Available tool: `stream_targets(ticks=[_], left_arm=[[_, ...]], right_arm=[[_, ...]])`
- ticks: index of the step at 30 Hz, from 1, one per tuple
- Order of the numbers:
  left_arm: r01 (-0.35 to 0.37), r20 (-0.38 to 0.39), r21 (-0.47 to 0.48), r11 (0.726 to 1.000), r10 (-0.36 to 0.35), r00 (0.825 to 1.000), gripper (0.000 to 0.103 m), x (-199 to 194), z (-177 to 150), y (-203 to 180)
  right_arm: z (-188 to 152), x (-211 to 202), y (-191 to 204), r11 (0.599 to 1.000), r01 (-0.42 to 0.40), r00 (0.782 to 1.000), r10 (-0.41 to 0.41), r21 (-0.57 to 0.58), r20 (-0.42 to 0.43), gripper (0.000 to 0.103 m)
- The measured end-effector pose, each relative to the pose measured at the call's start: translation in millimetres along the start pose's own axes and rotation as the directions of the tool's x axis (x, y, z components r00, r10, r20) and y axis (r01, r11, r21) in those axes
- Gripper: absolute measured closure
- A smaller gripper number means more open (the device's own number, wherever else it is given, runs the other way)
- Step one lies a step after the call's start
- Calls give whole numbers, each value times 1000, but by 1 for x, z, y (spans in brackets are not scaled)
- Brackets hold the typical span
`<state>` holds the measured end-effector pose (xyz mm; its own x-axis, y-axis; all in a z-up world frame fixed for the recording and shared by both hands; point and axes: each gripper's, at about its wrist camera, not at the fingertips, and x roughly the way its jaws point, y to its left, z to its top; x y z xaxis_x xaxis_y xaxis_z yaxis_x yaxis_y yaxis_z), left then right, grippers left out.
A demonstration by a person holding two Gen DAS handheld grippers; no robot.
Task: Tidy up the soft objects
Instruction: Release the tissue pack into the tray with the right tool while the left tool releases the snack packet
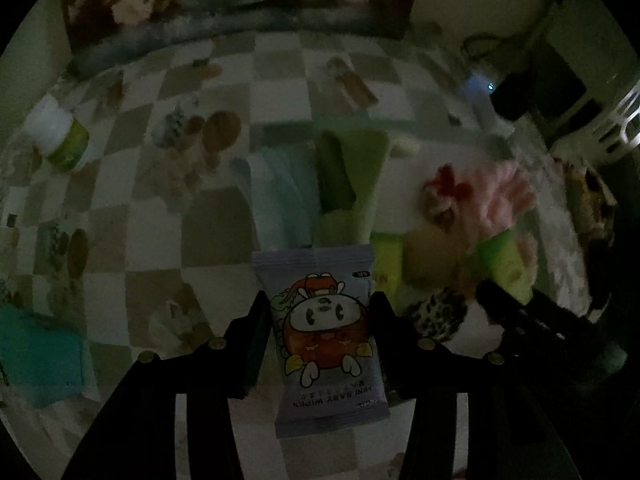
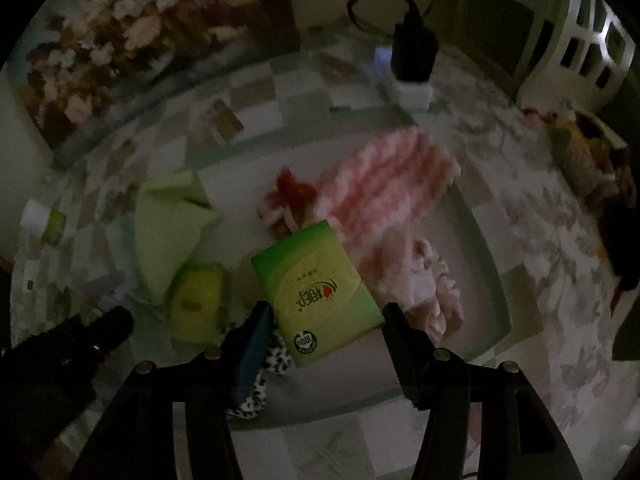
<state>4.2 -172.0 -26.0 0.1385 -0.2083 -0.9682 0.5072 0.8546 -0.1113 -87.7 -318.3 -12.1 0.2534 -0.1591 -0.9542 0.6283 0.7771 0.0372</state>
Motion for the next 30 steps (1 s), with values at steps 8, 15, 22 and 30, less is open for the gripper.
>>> stream_targets(ticks=[8,15,22,30], left_arm=[[-19,-44,25,999,21,999,51,18,-5,-8],[22,-28,14,1000,-21,999,49,6,-3,-5],[39,-5,4,999,-39,999,44,-5,-1,-2],[2,48,-99,995,3,999,35,-18,9,26]], right_arm=[[-2,7,1,1000,9,999,-9,-7,-39,43],[1,1,3,1000,15,1000,-15,-3,-19,41],[3,-13,6,1000,22,1000,-22,-4,22,35],[5,-25,8,1000,23,998,-22,-10,63,33]])
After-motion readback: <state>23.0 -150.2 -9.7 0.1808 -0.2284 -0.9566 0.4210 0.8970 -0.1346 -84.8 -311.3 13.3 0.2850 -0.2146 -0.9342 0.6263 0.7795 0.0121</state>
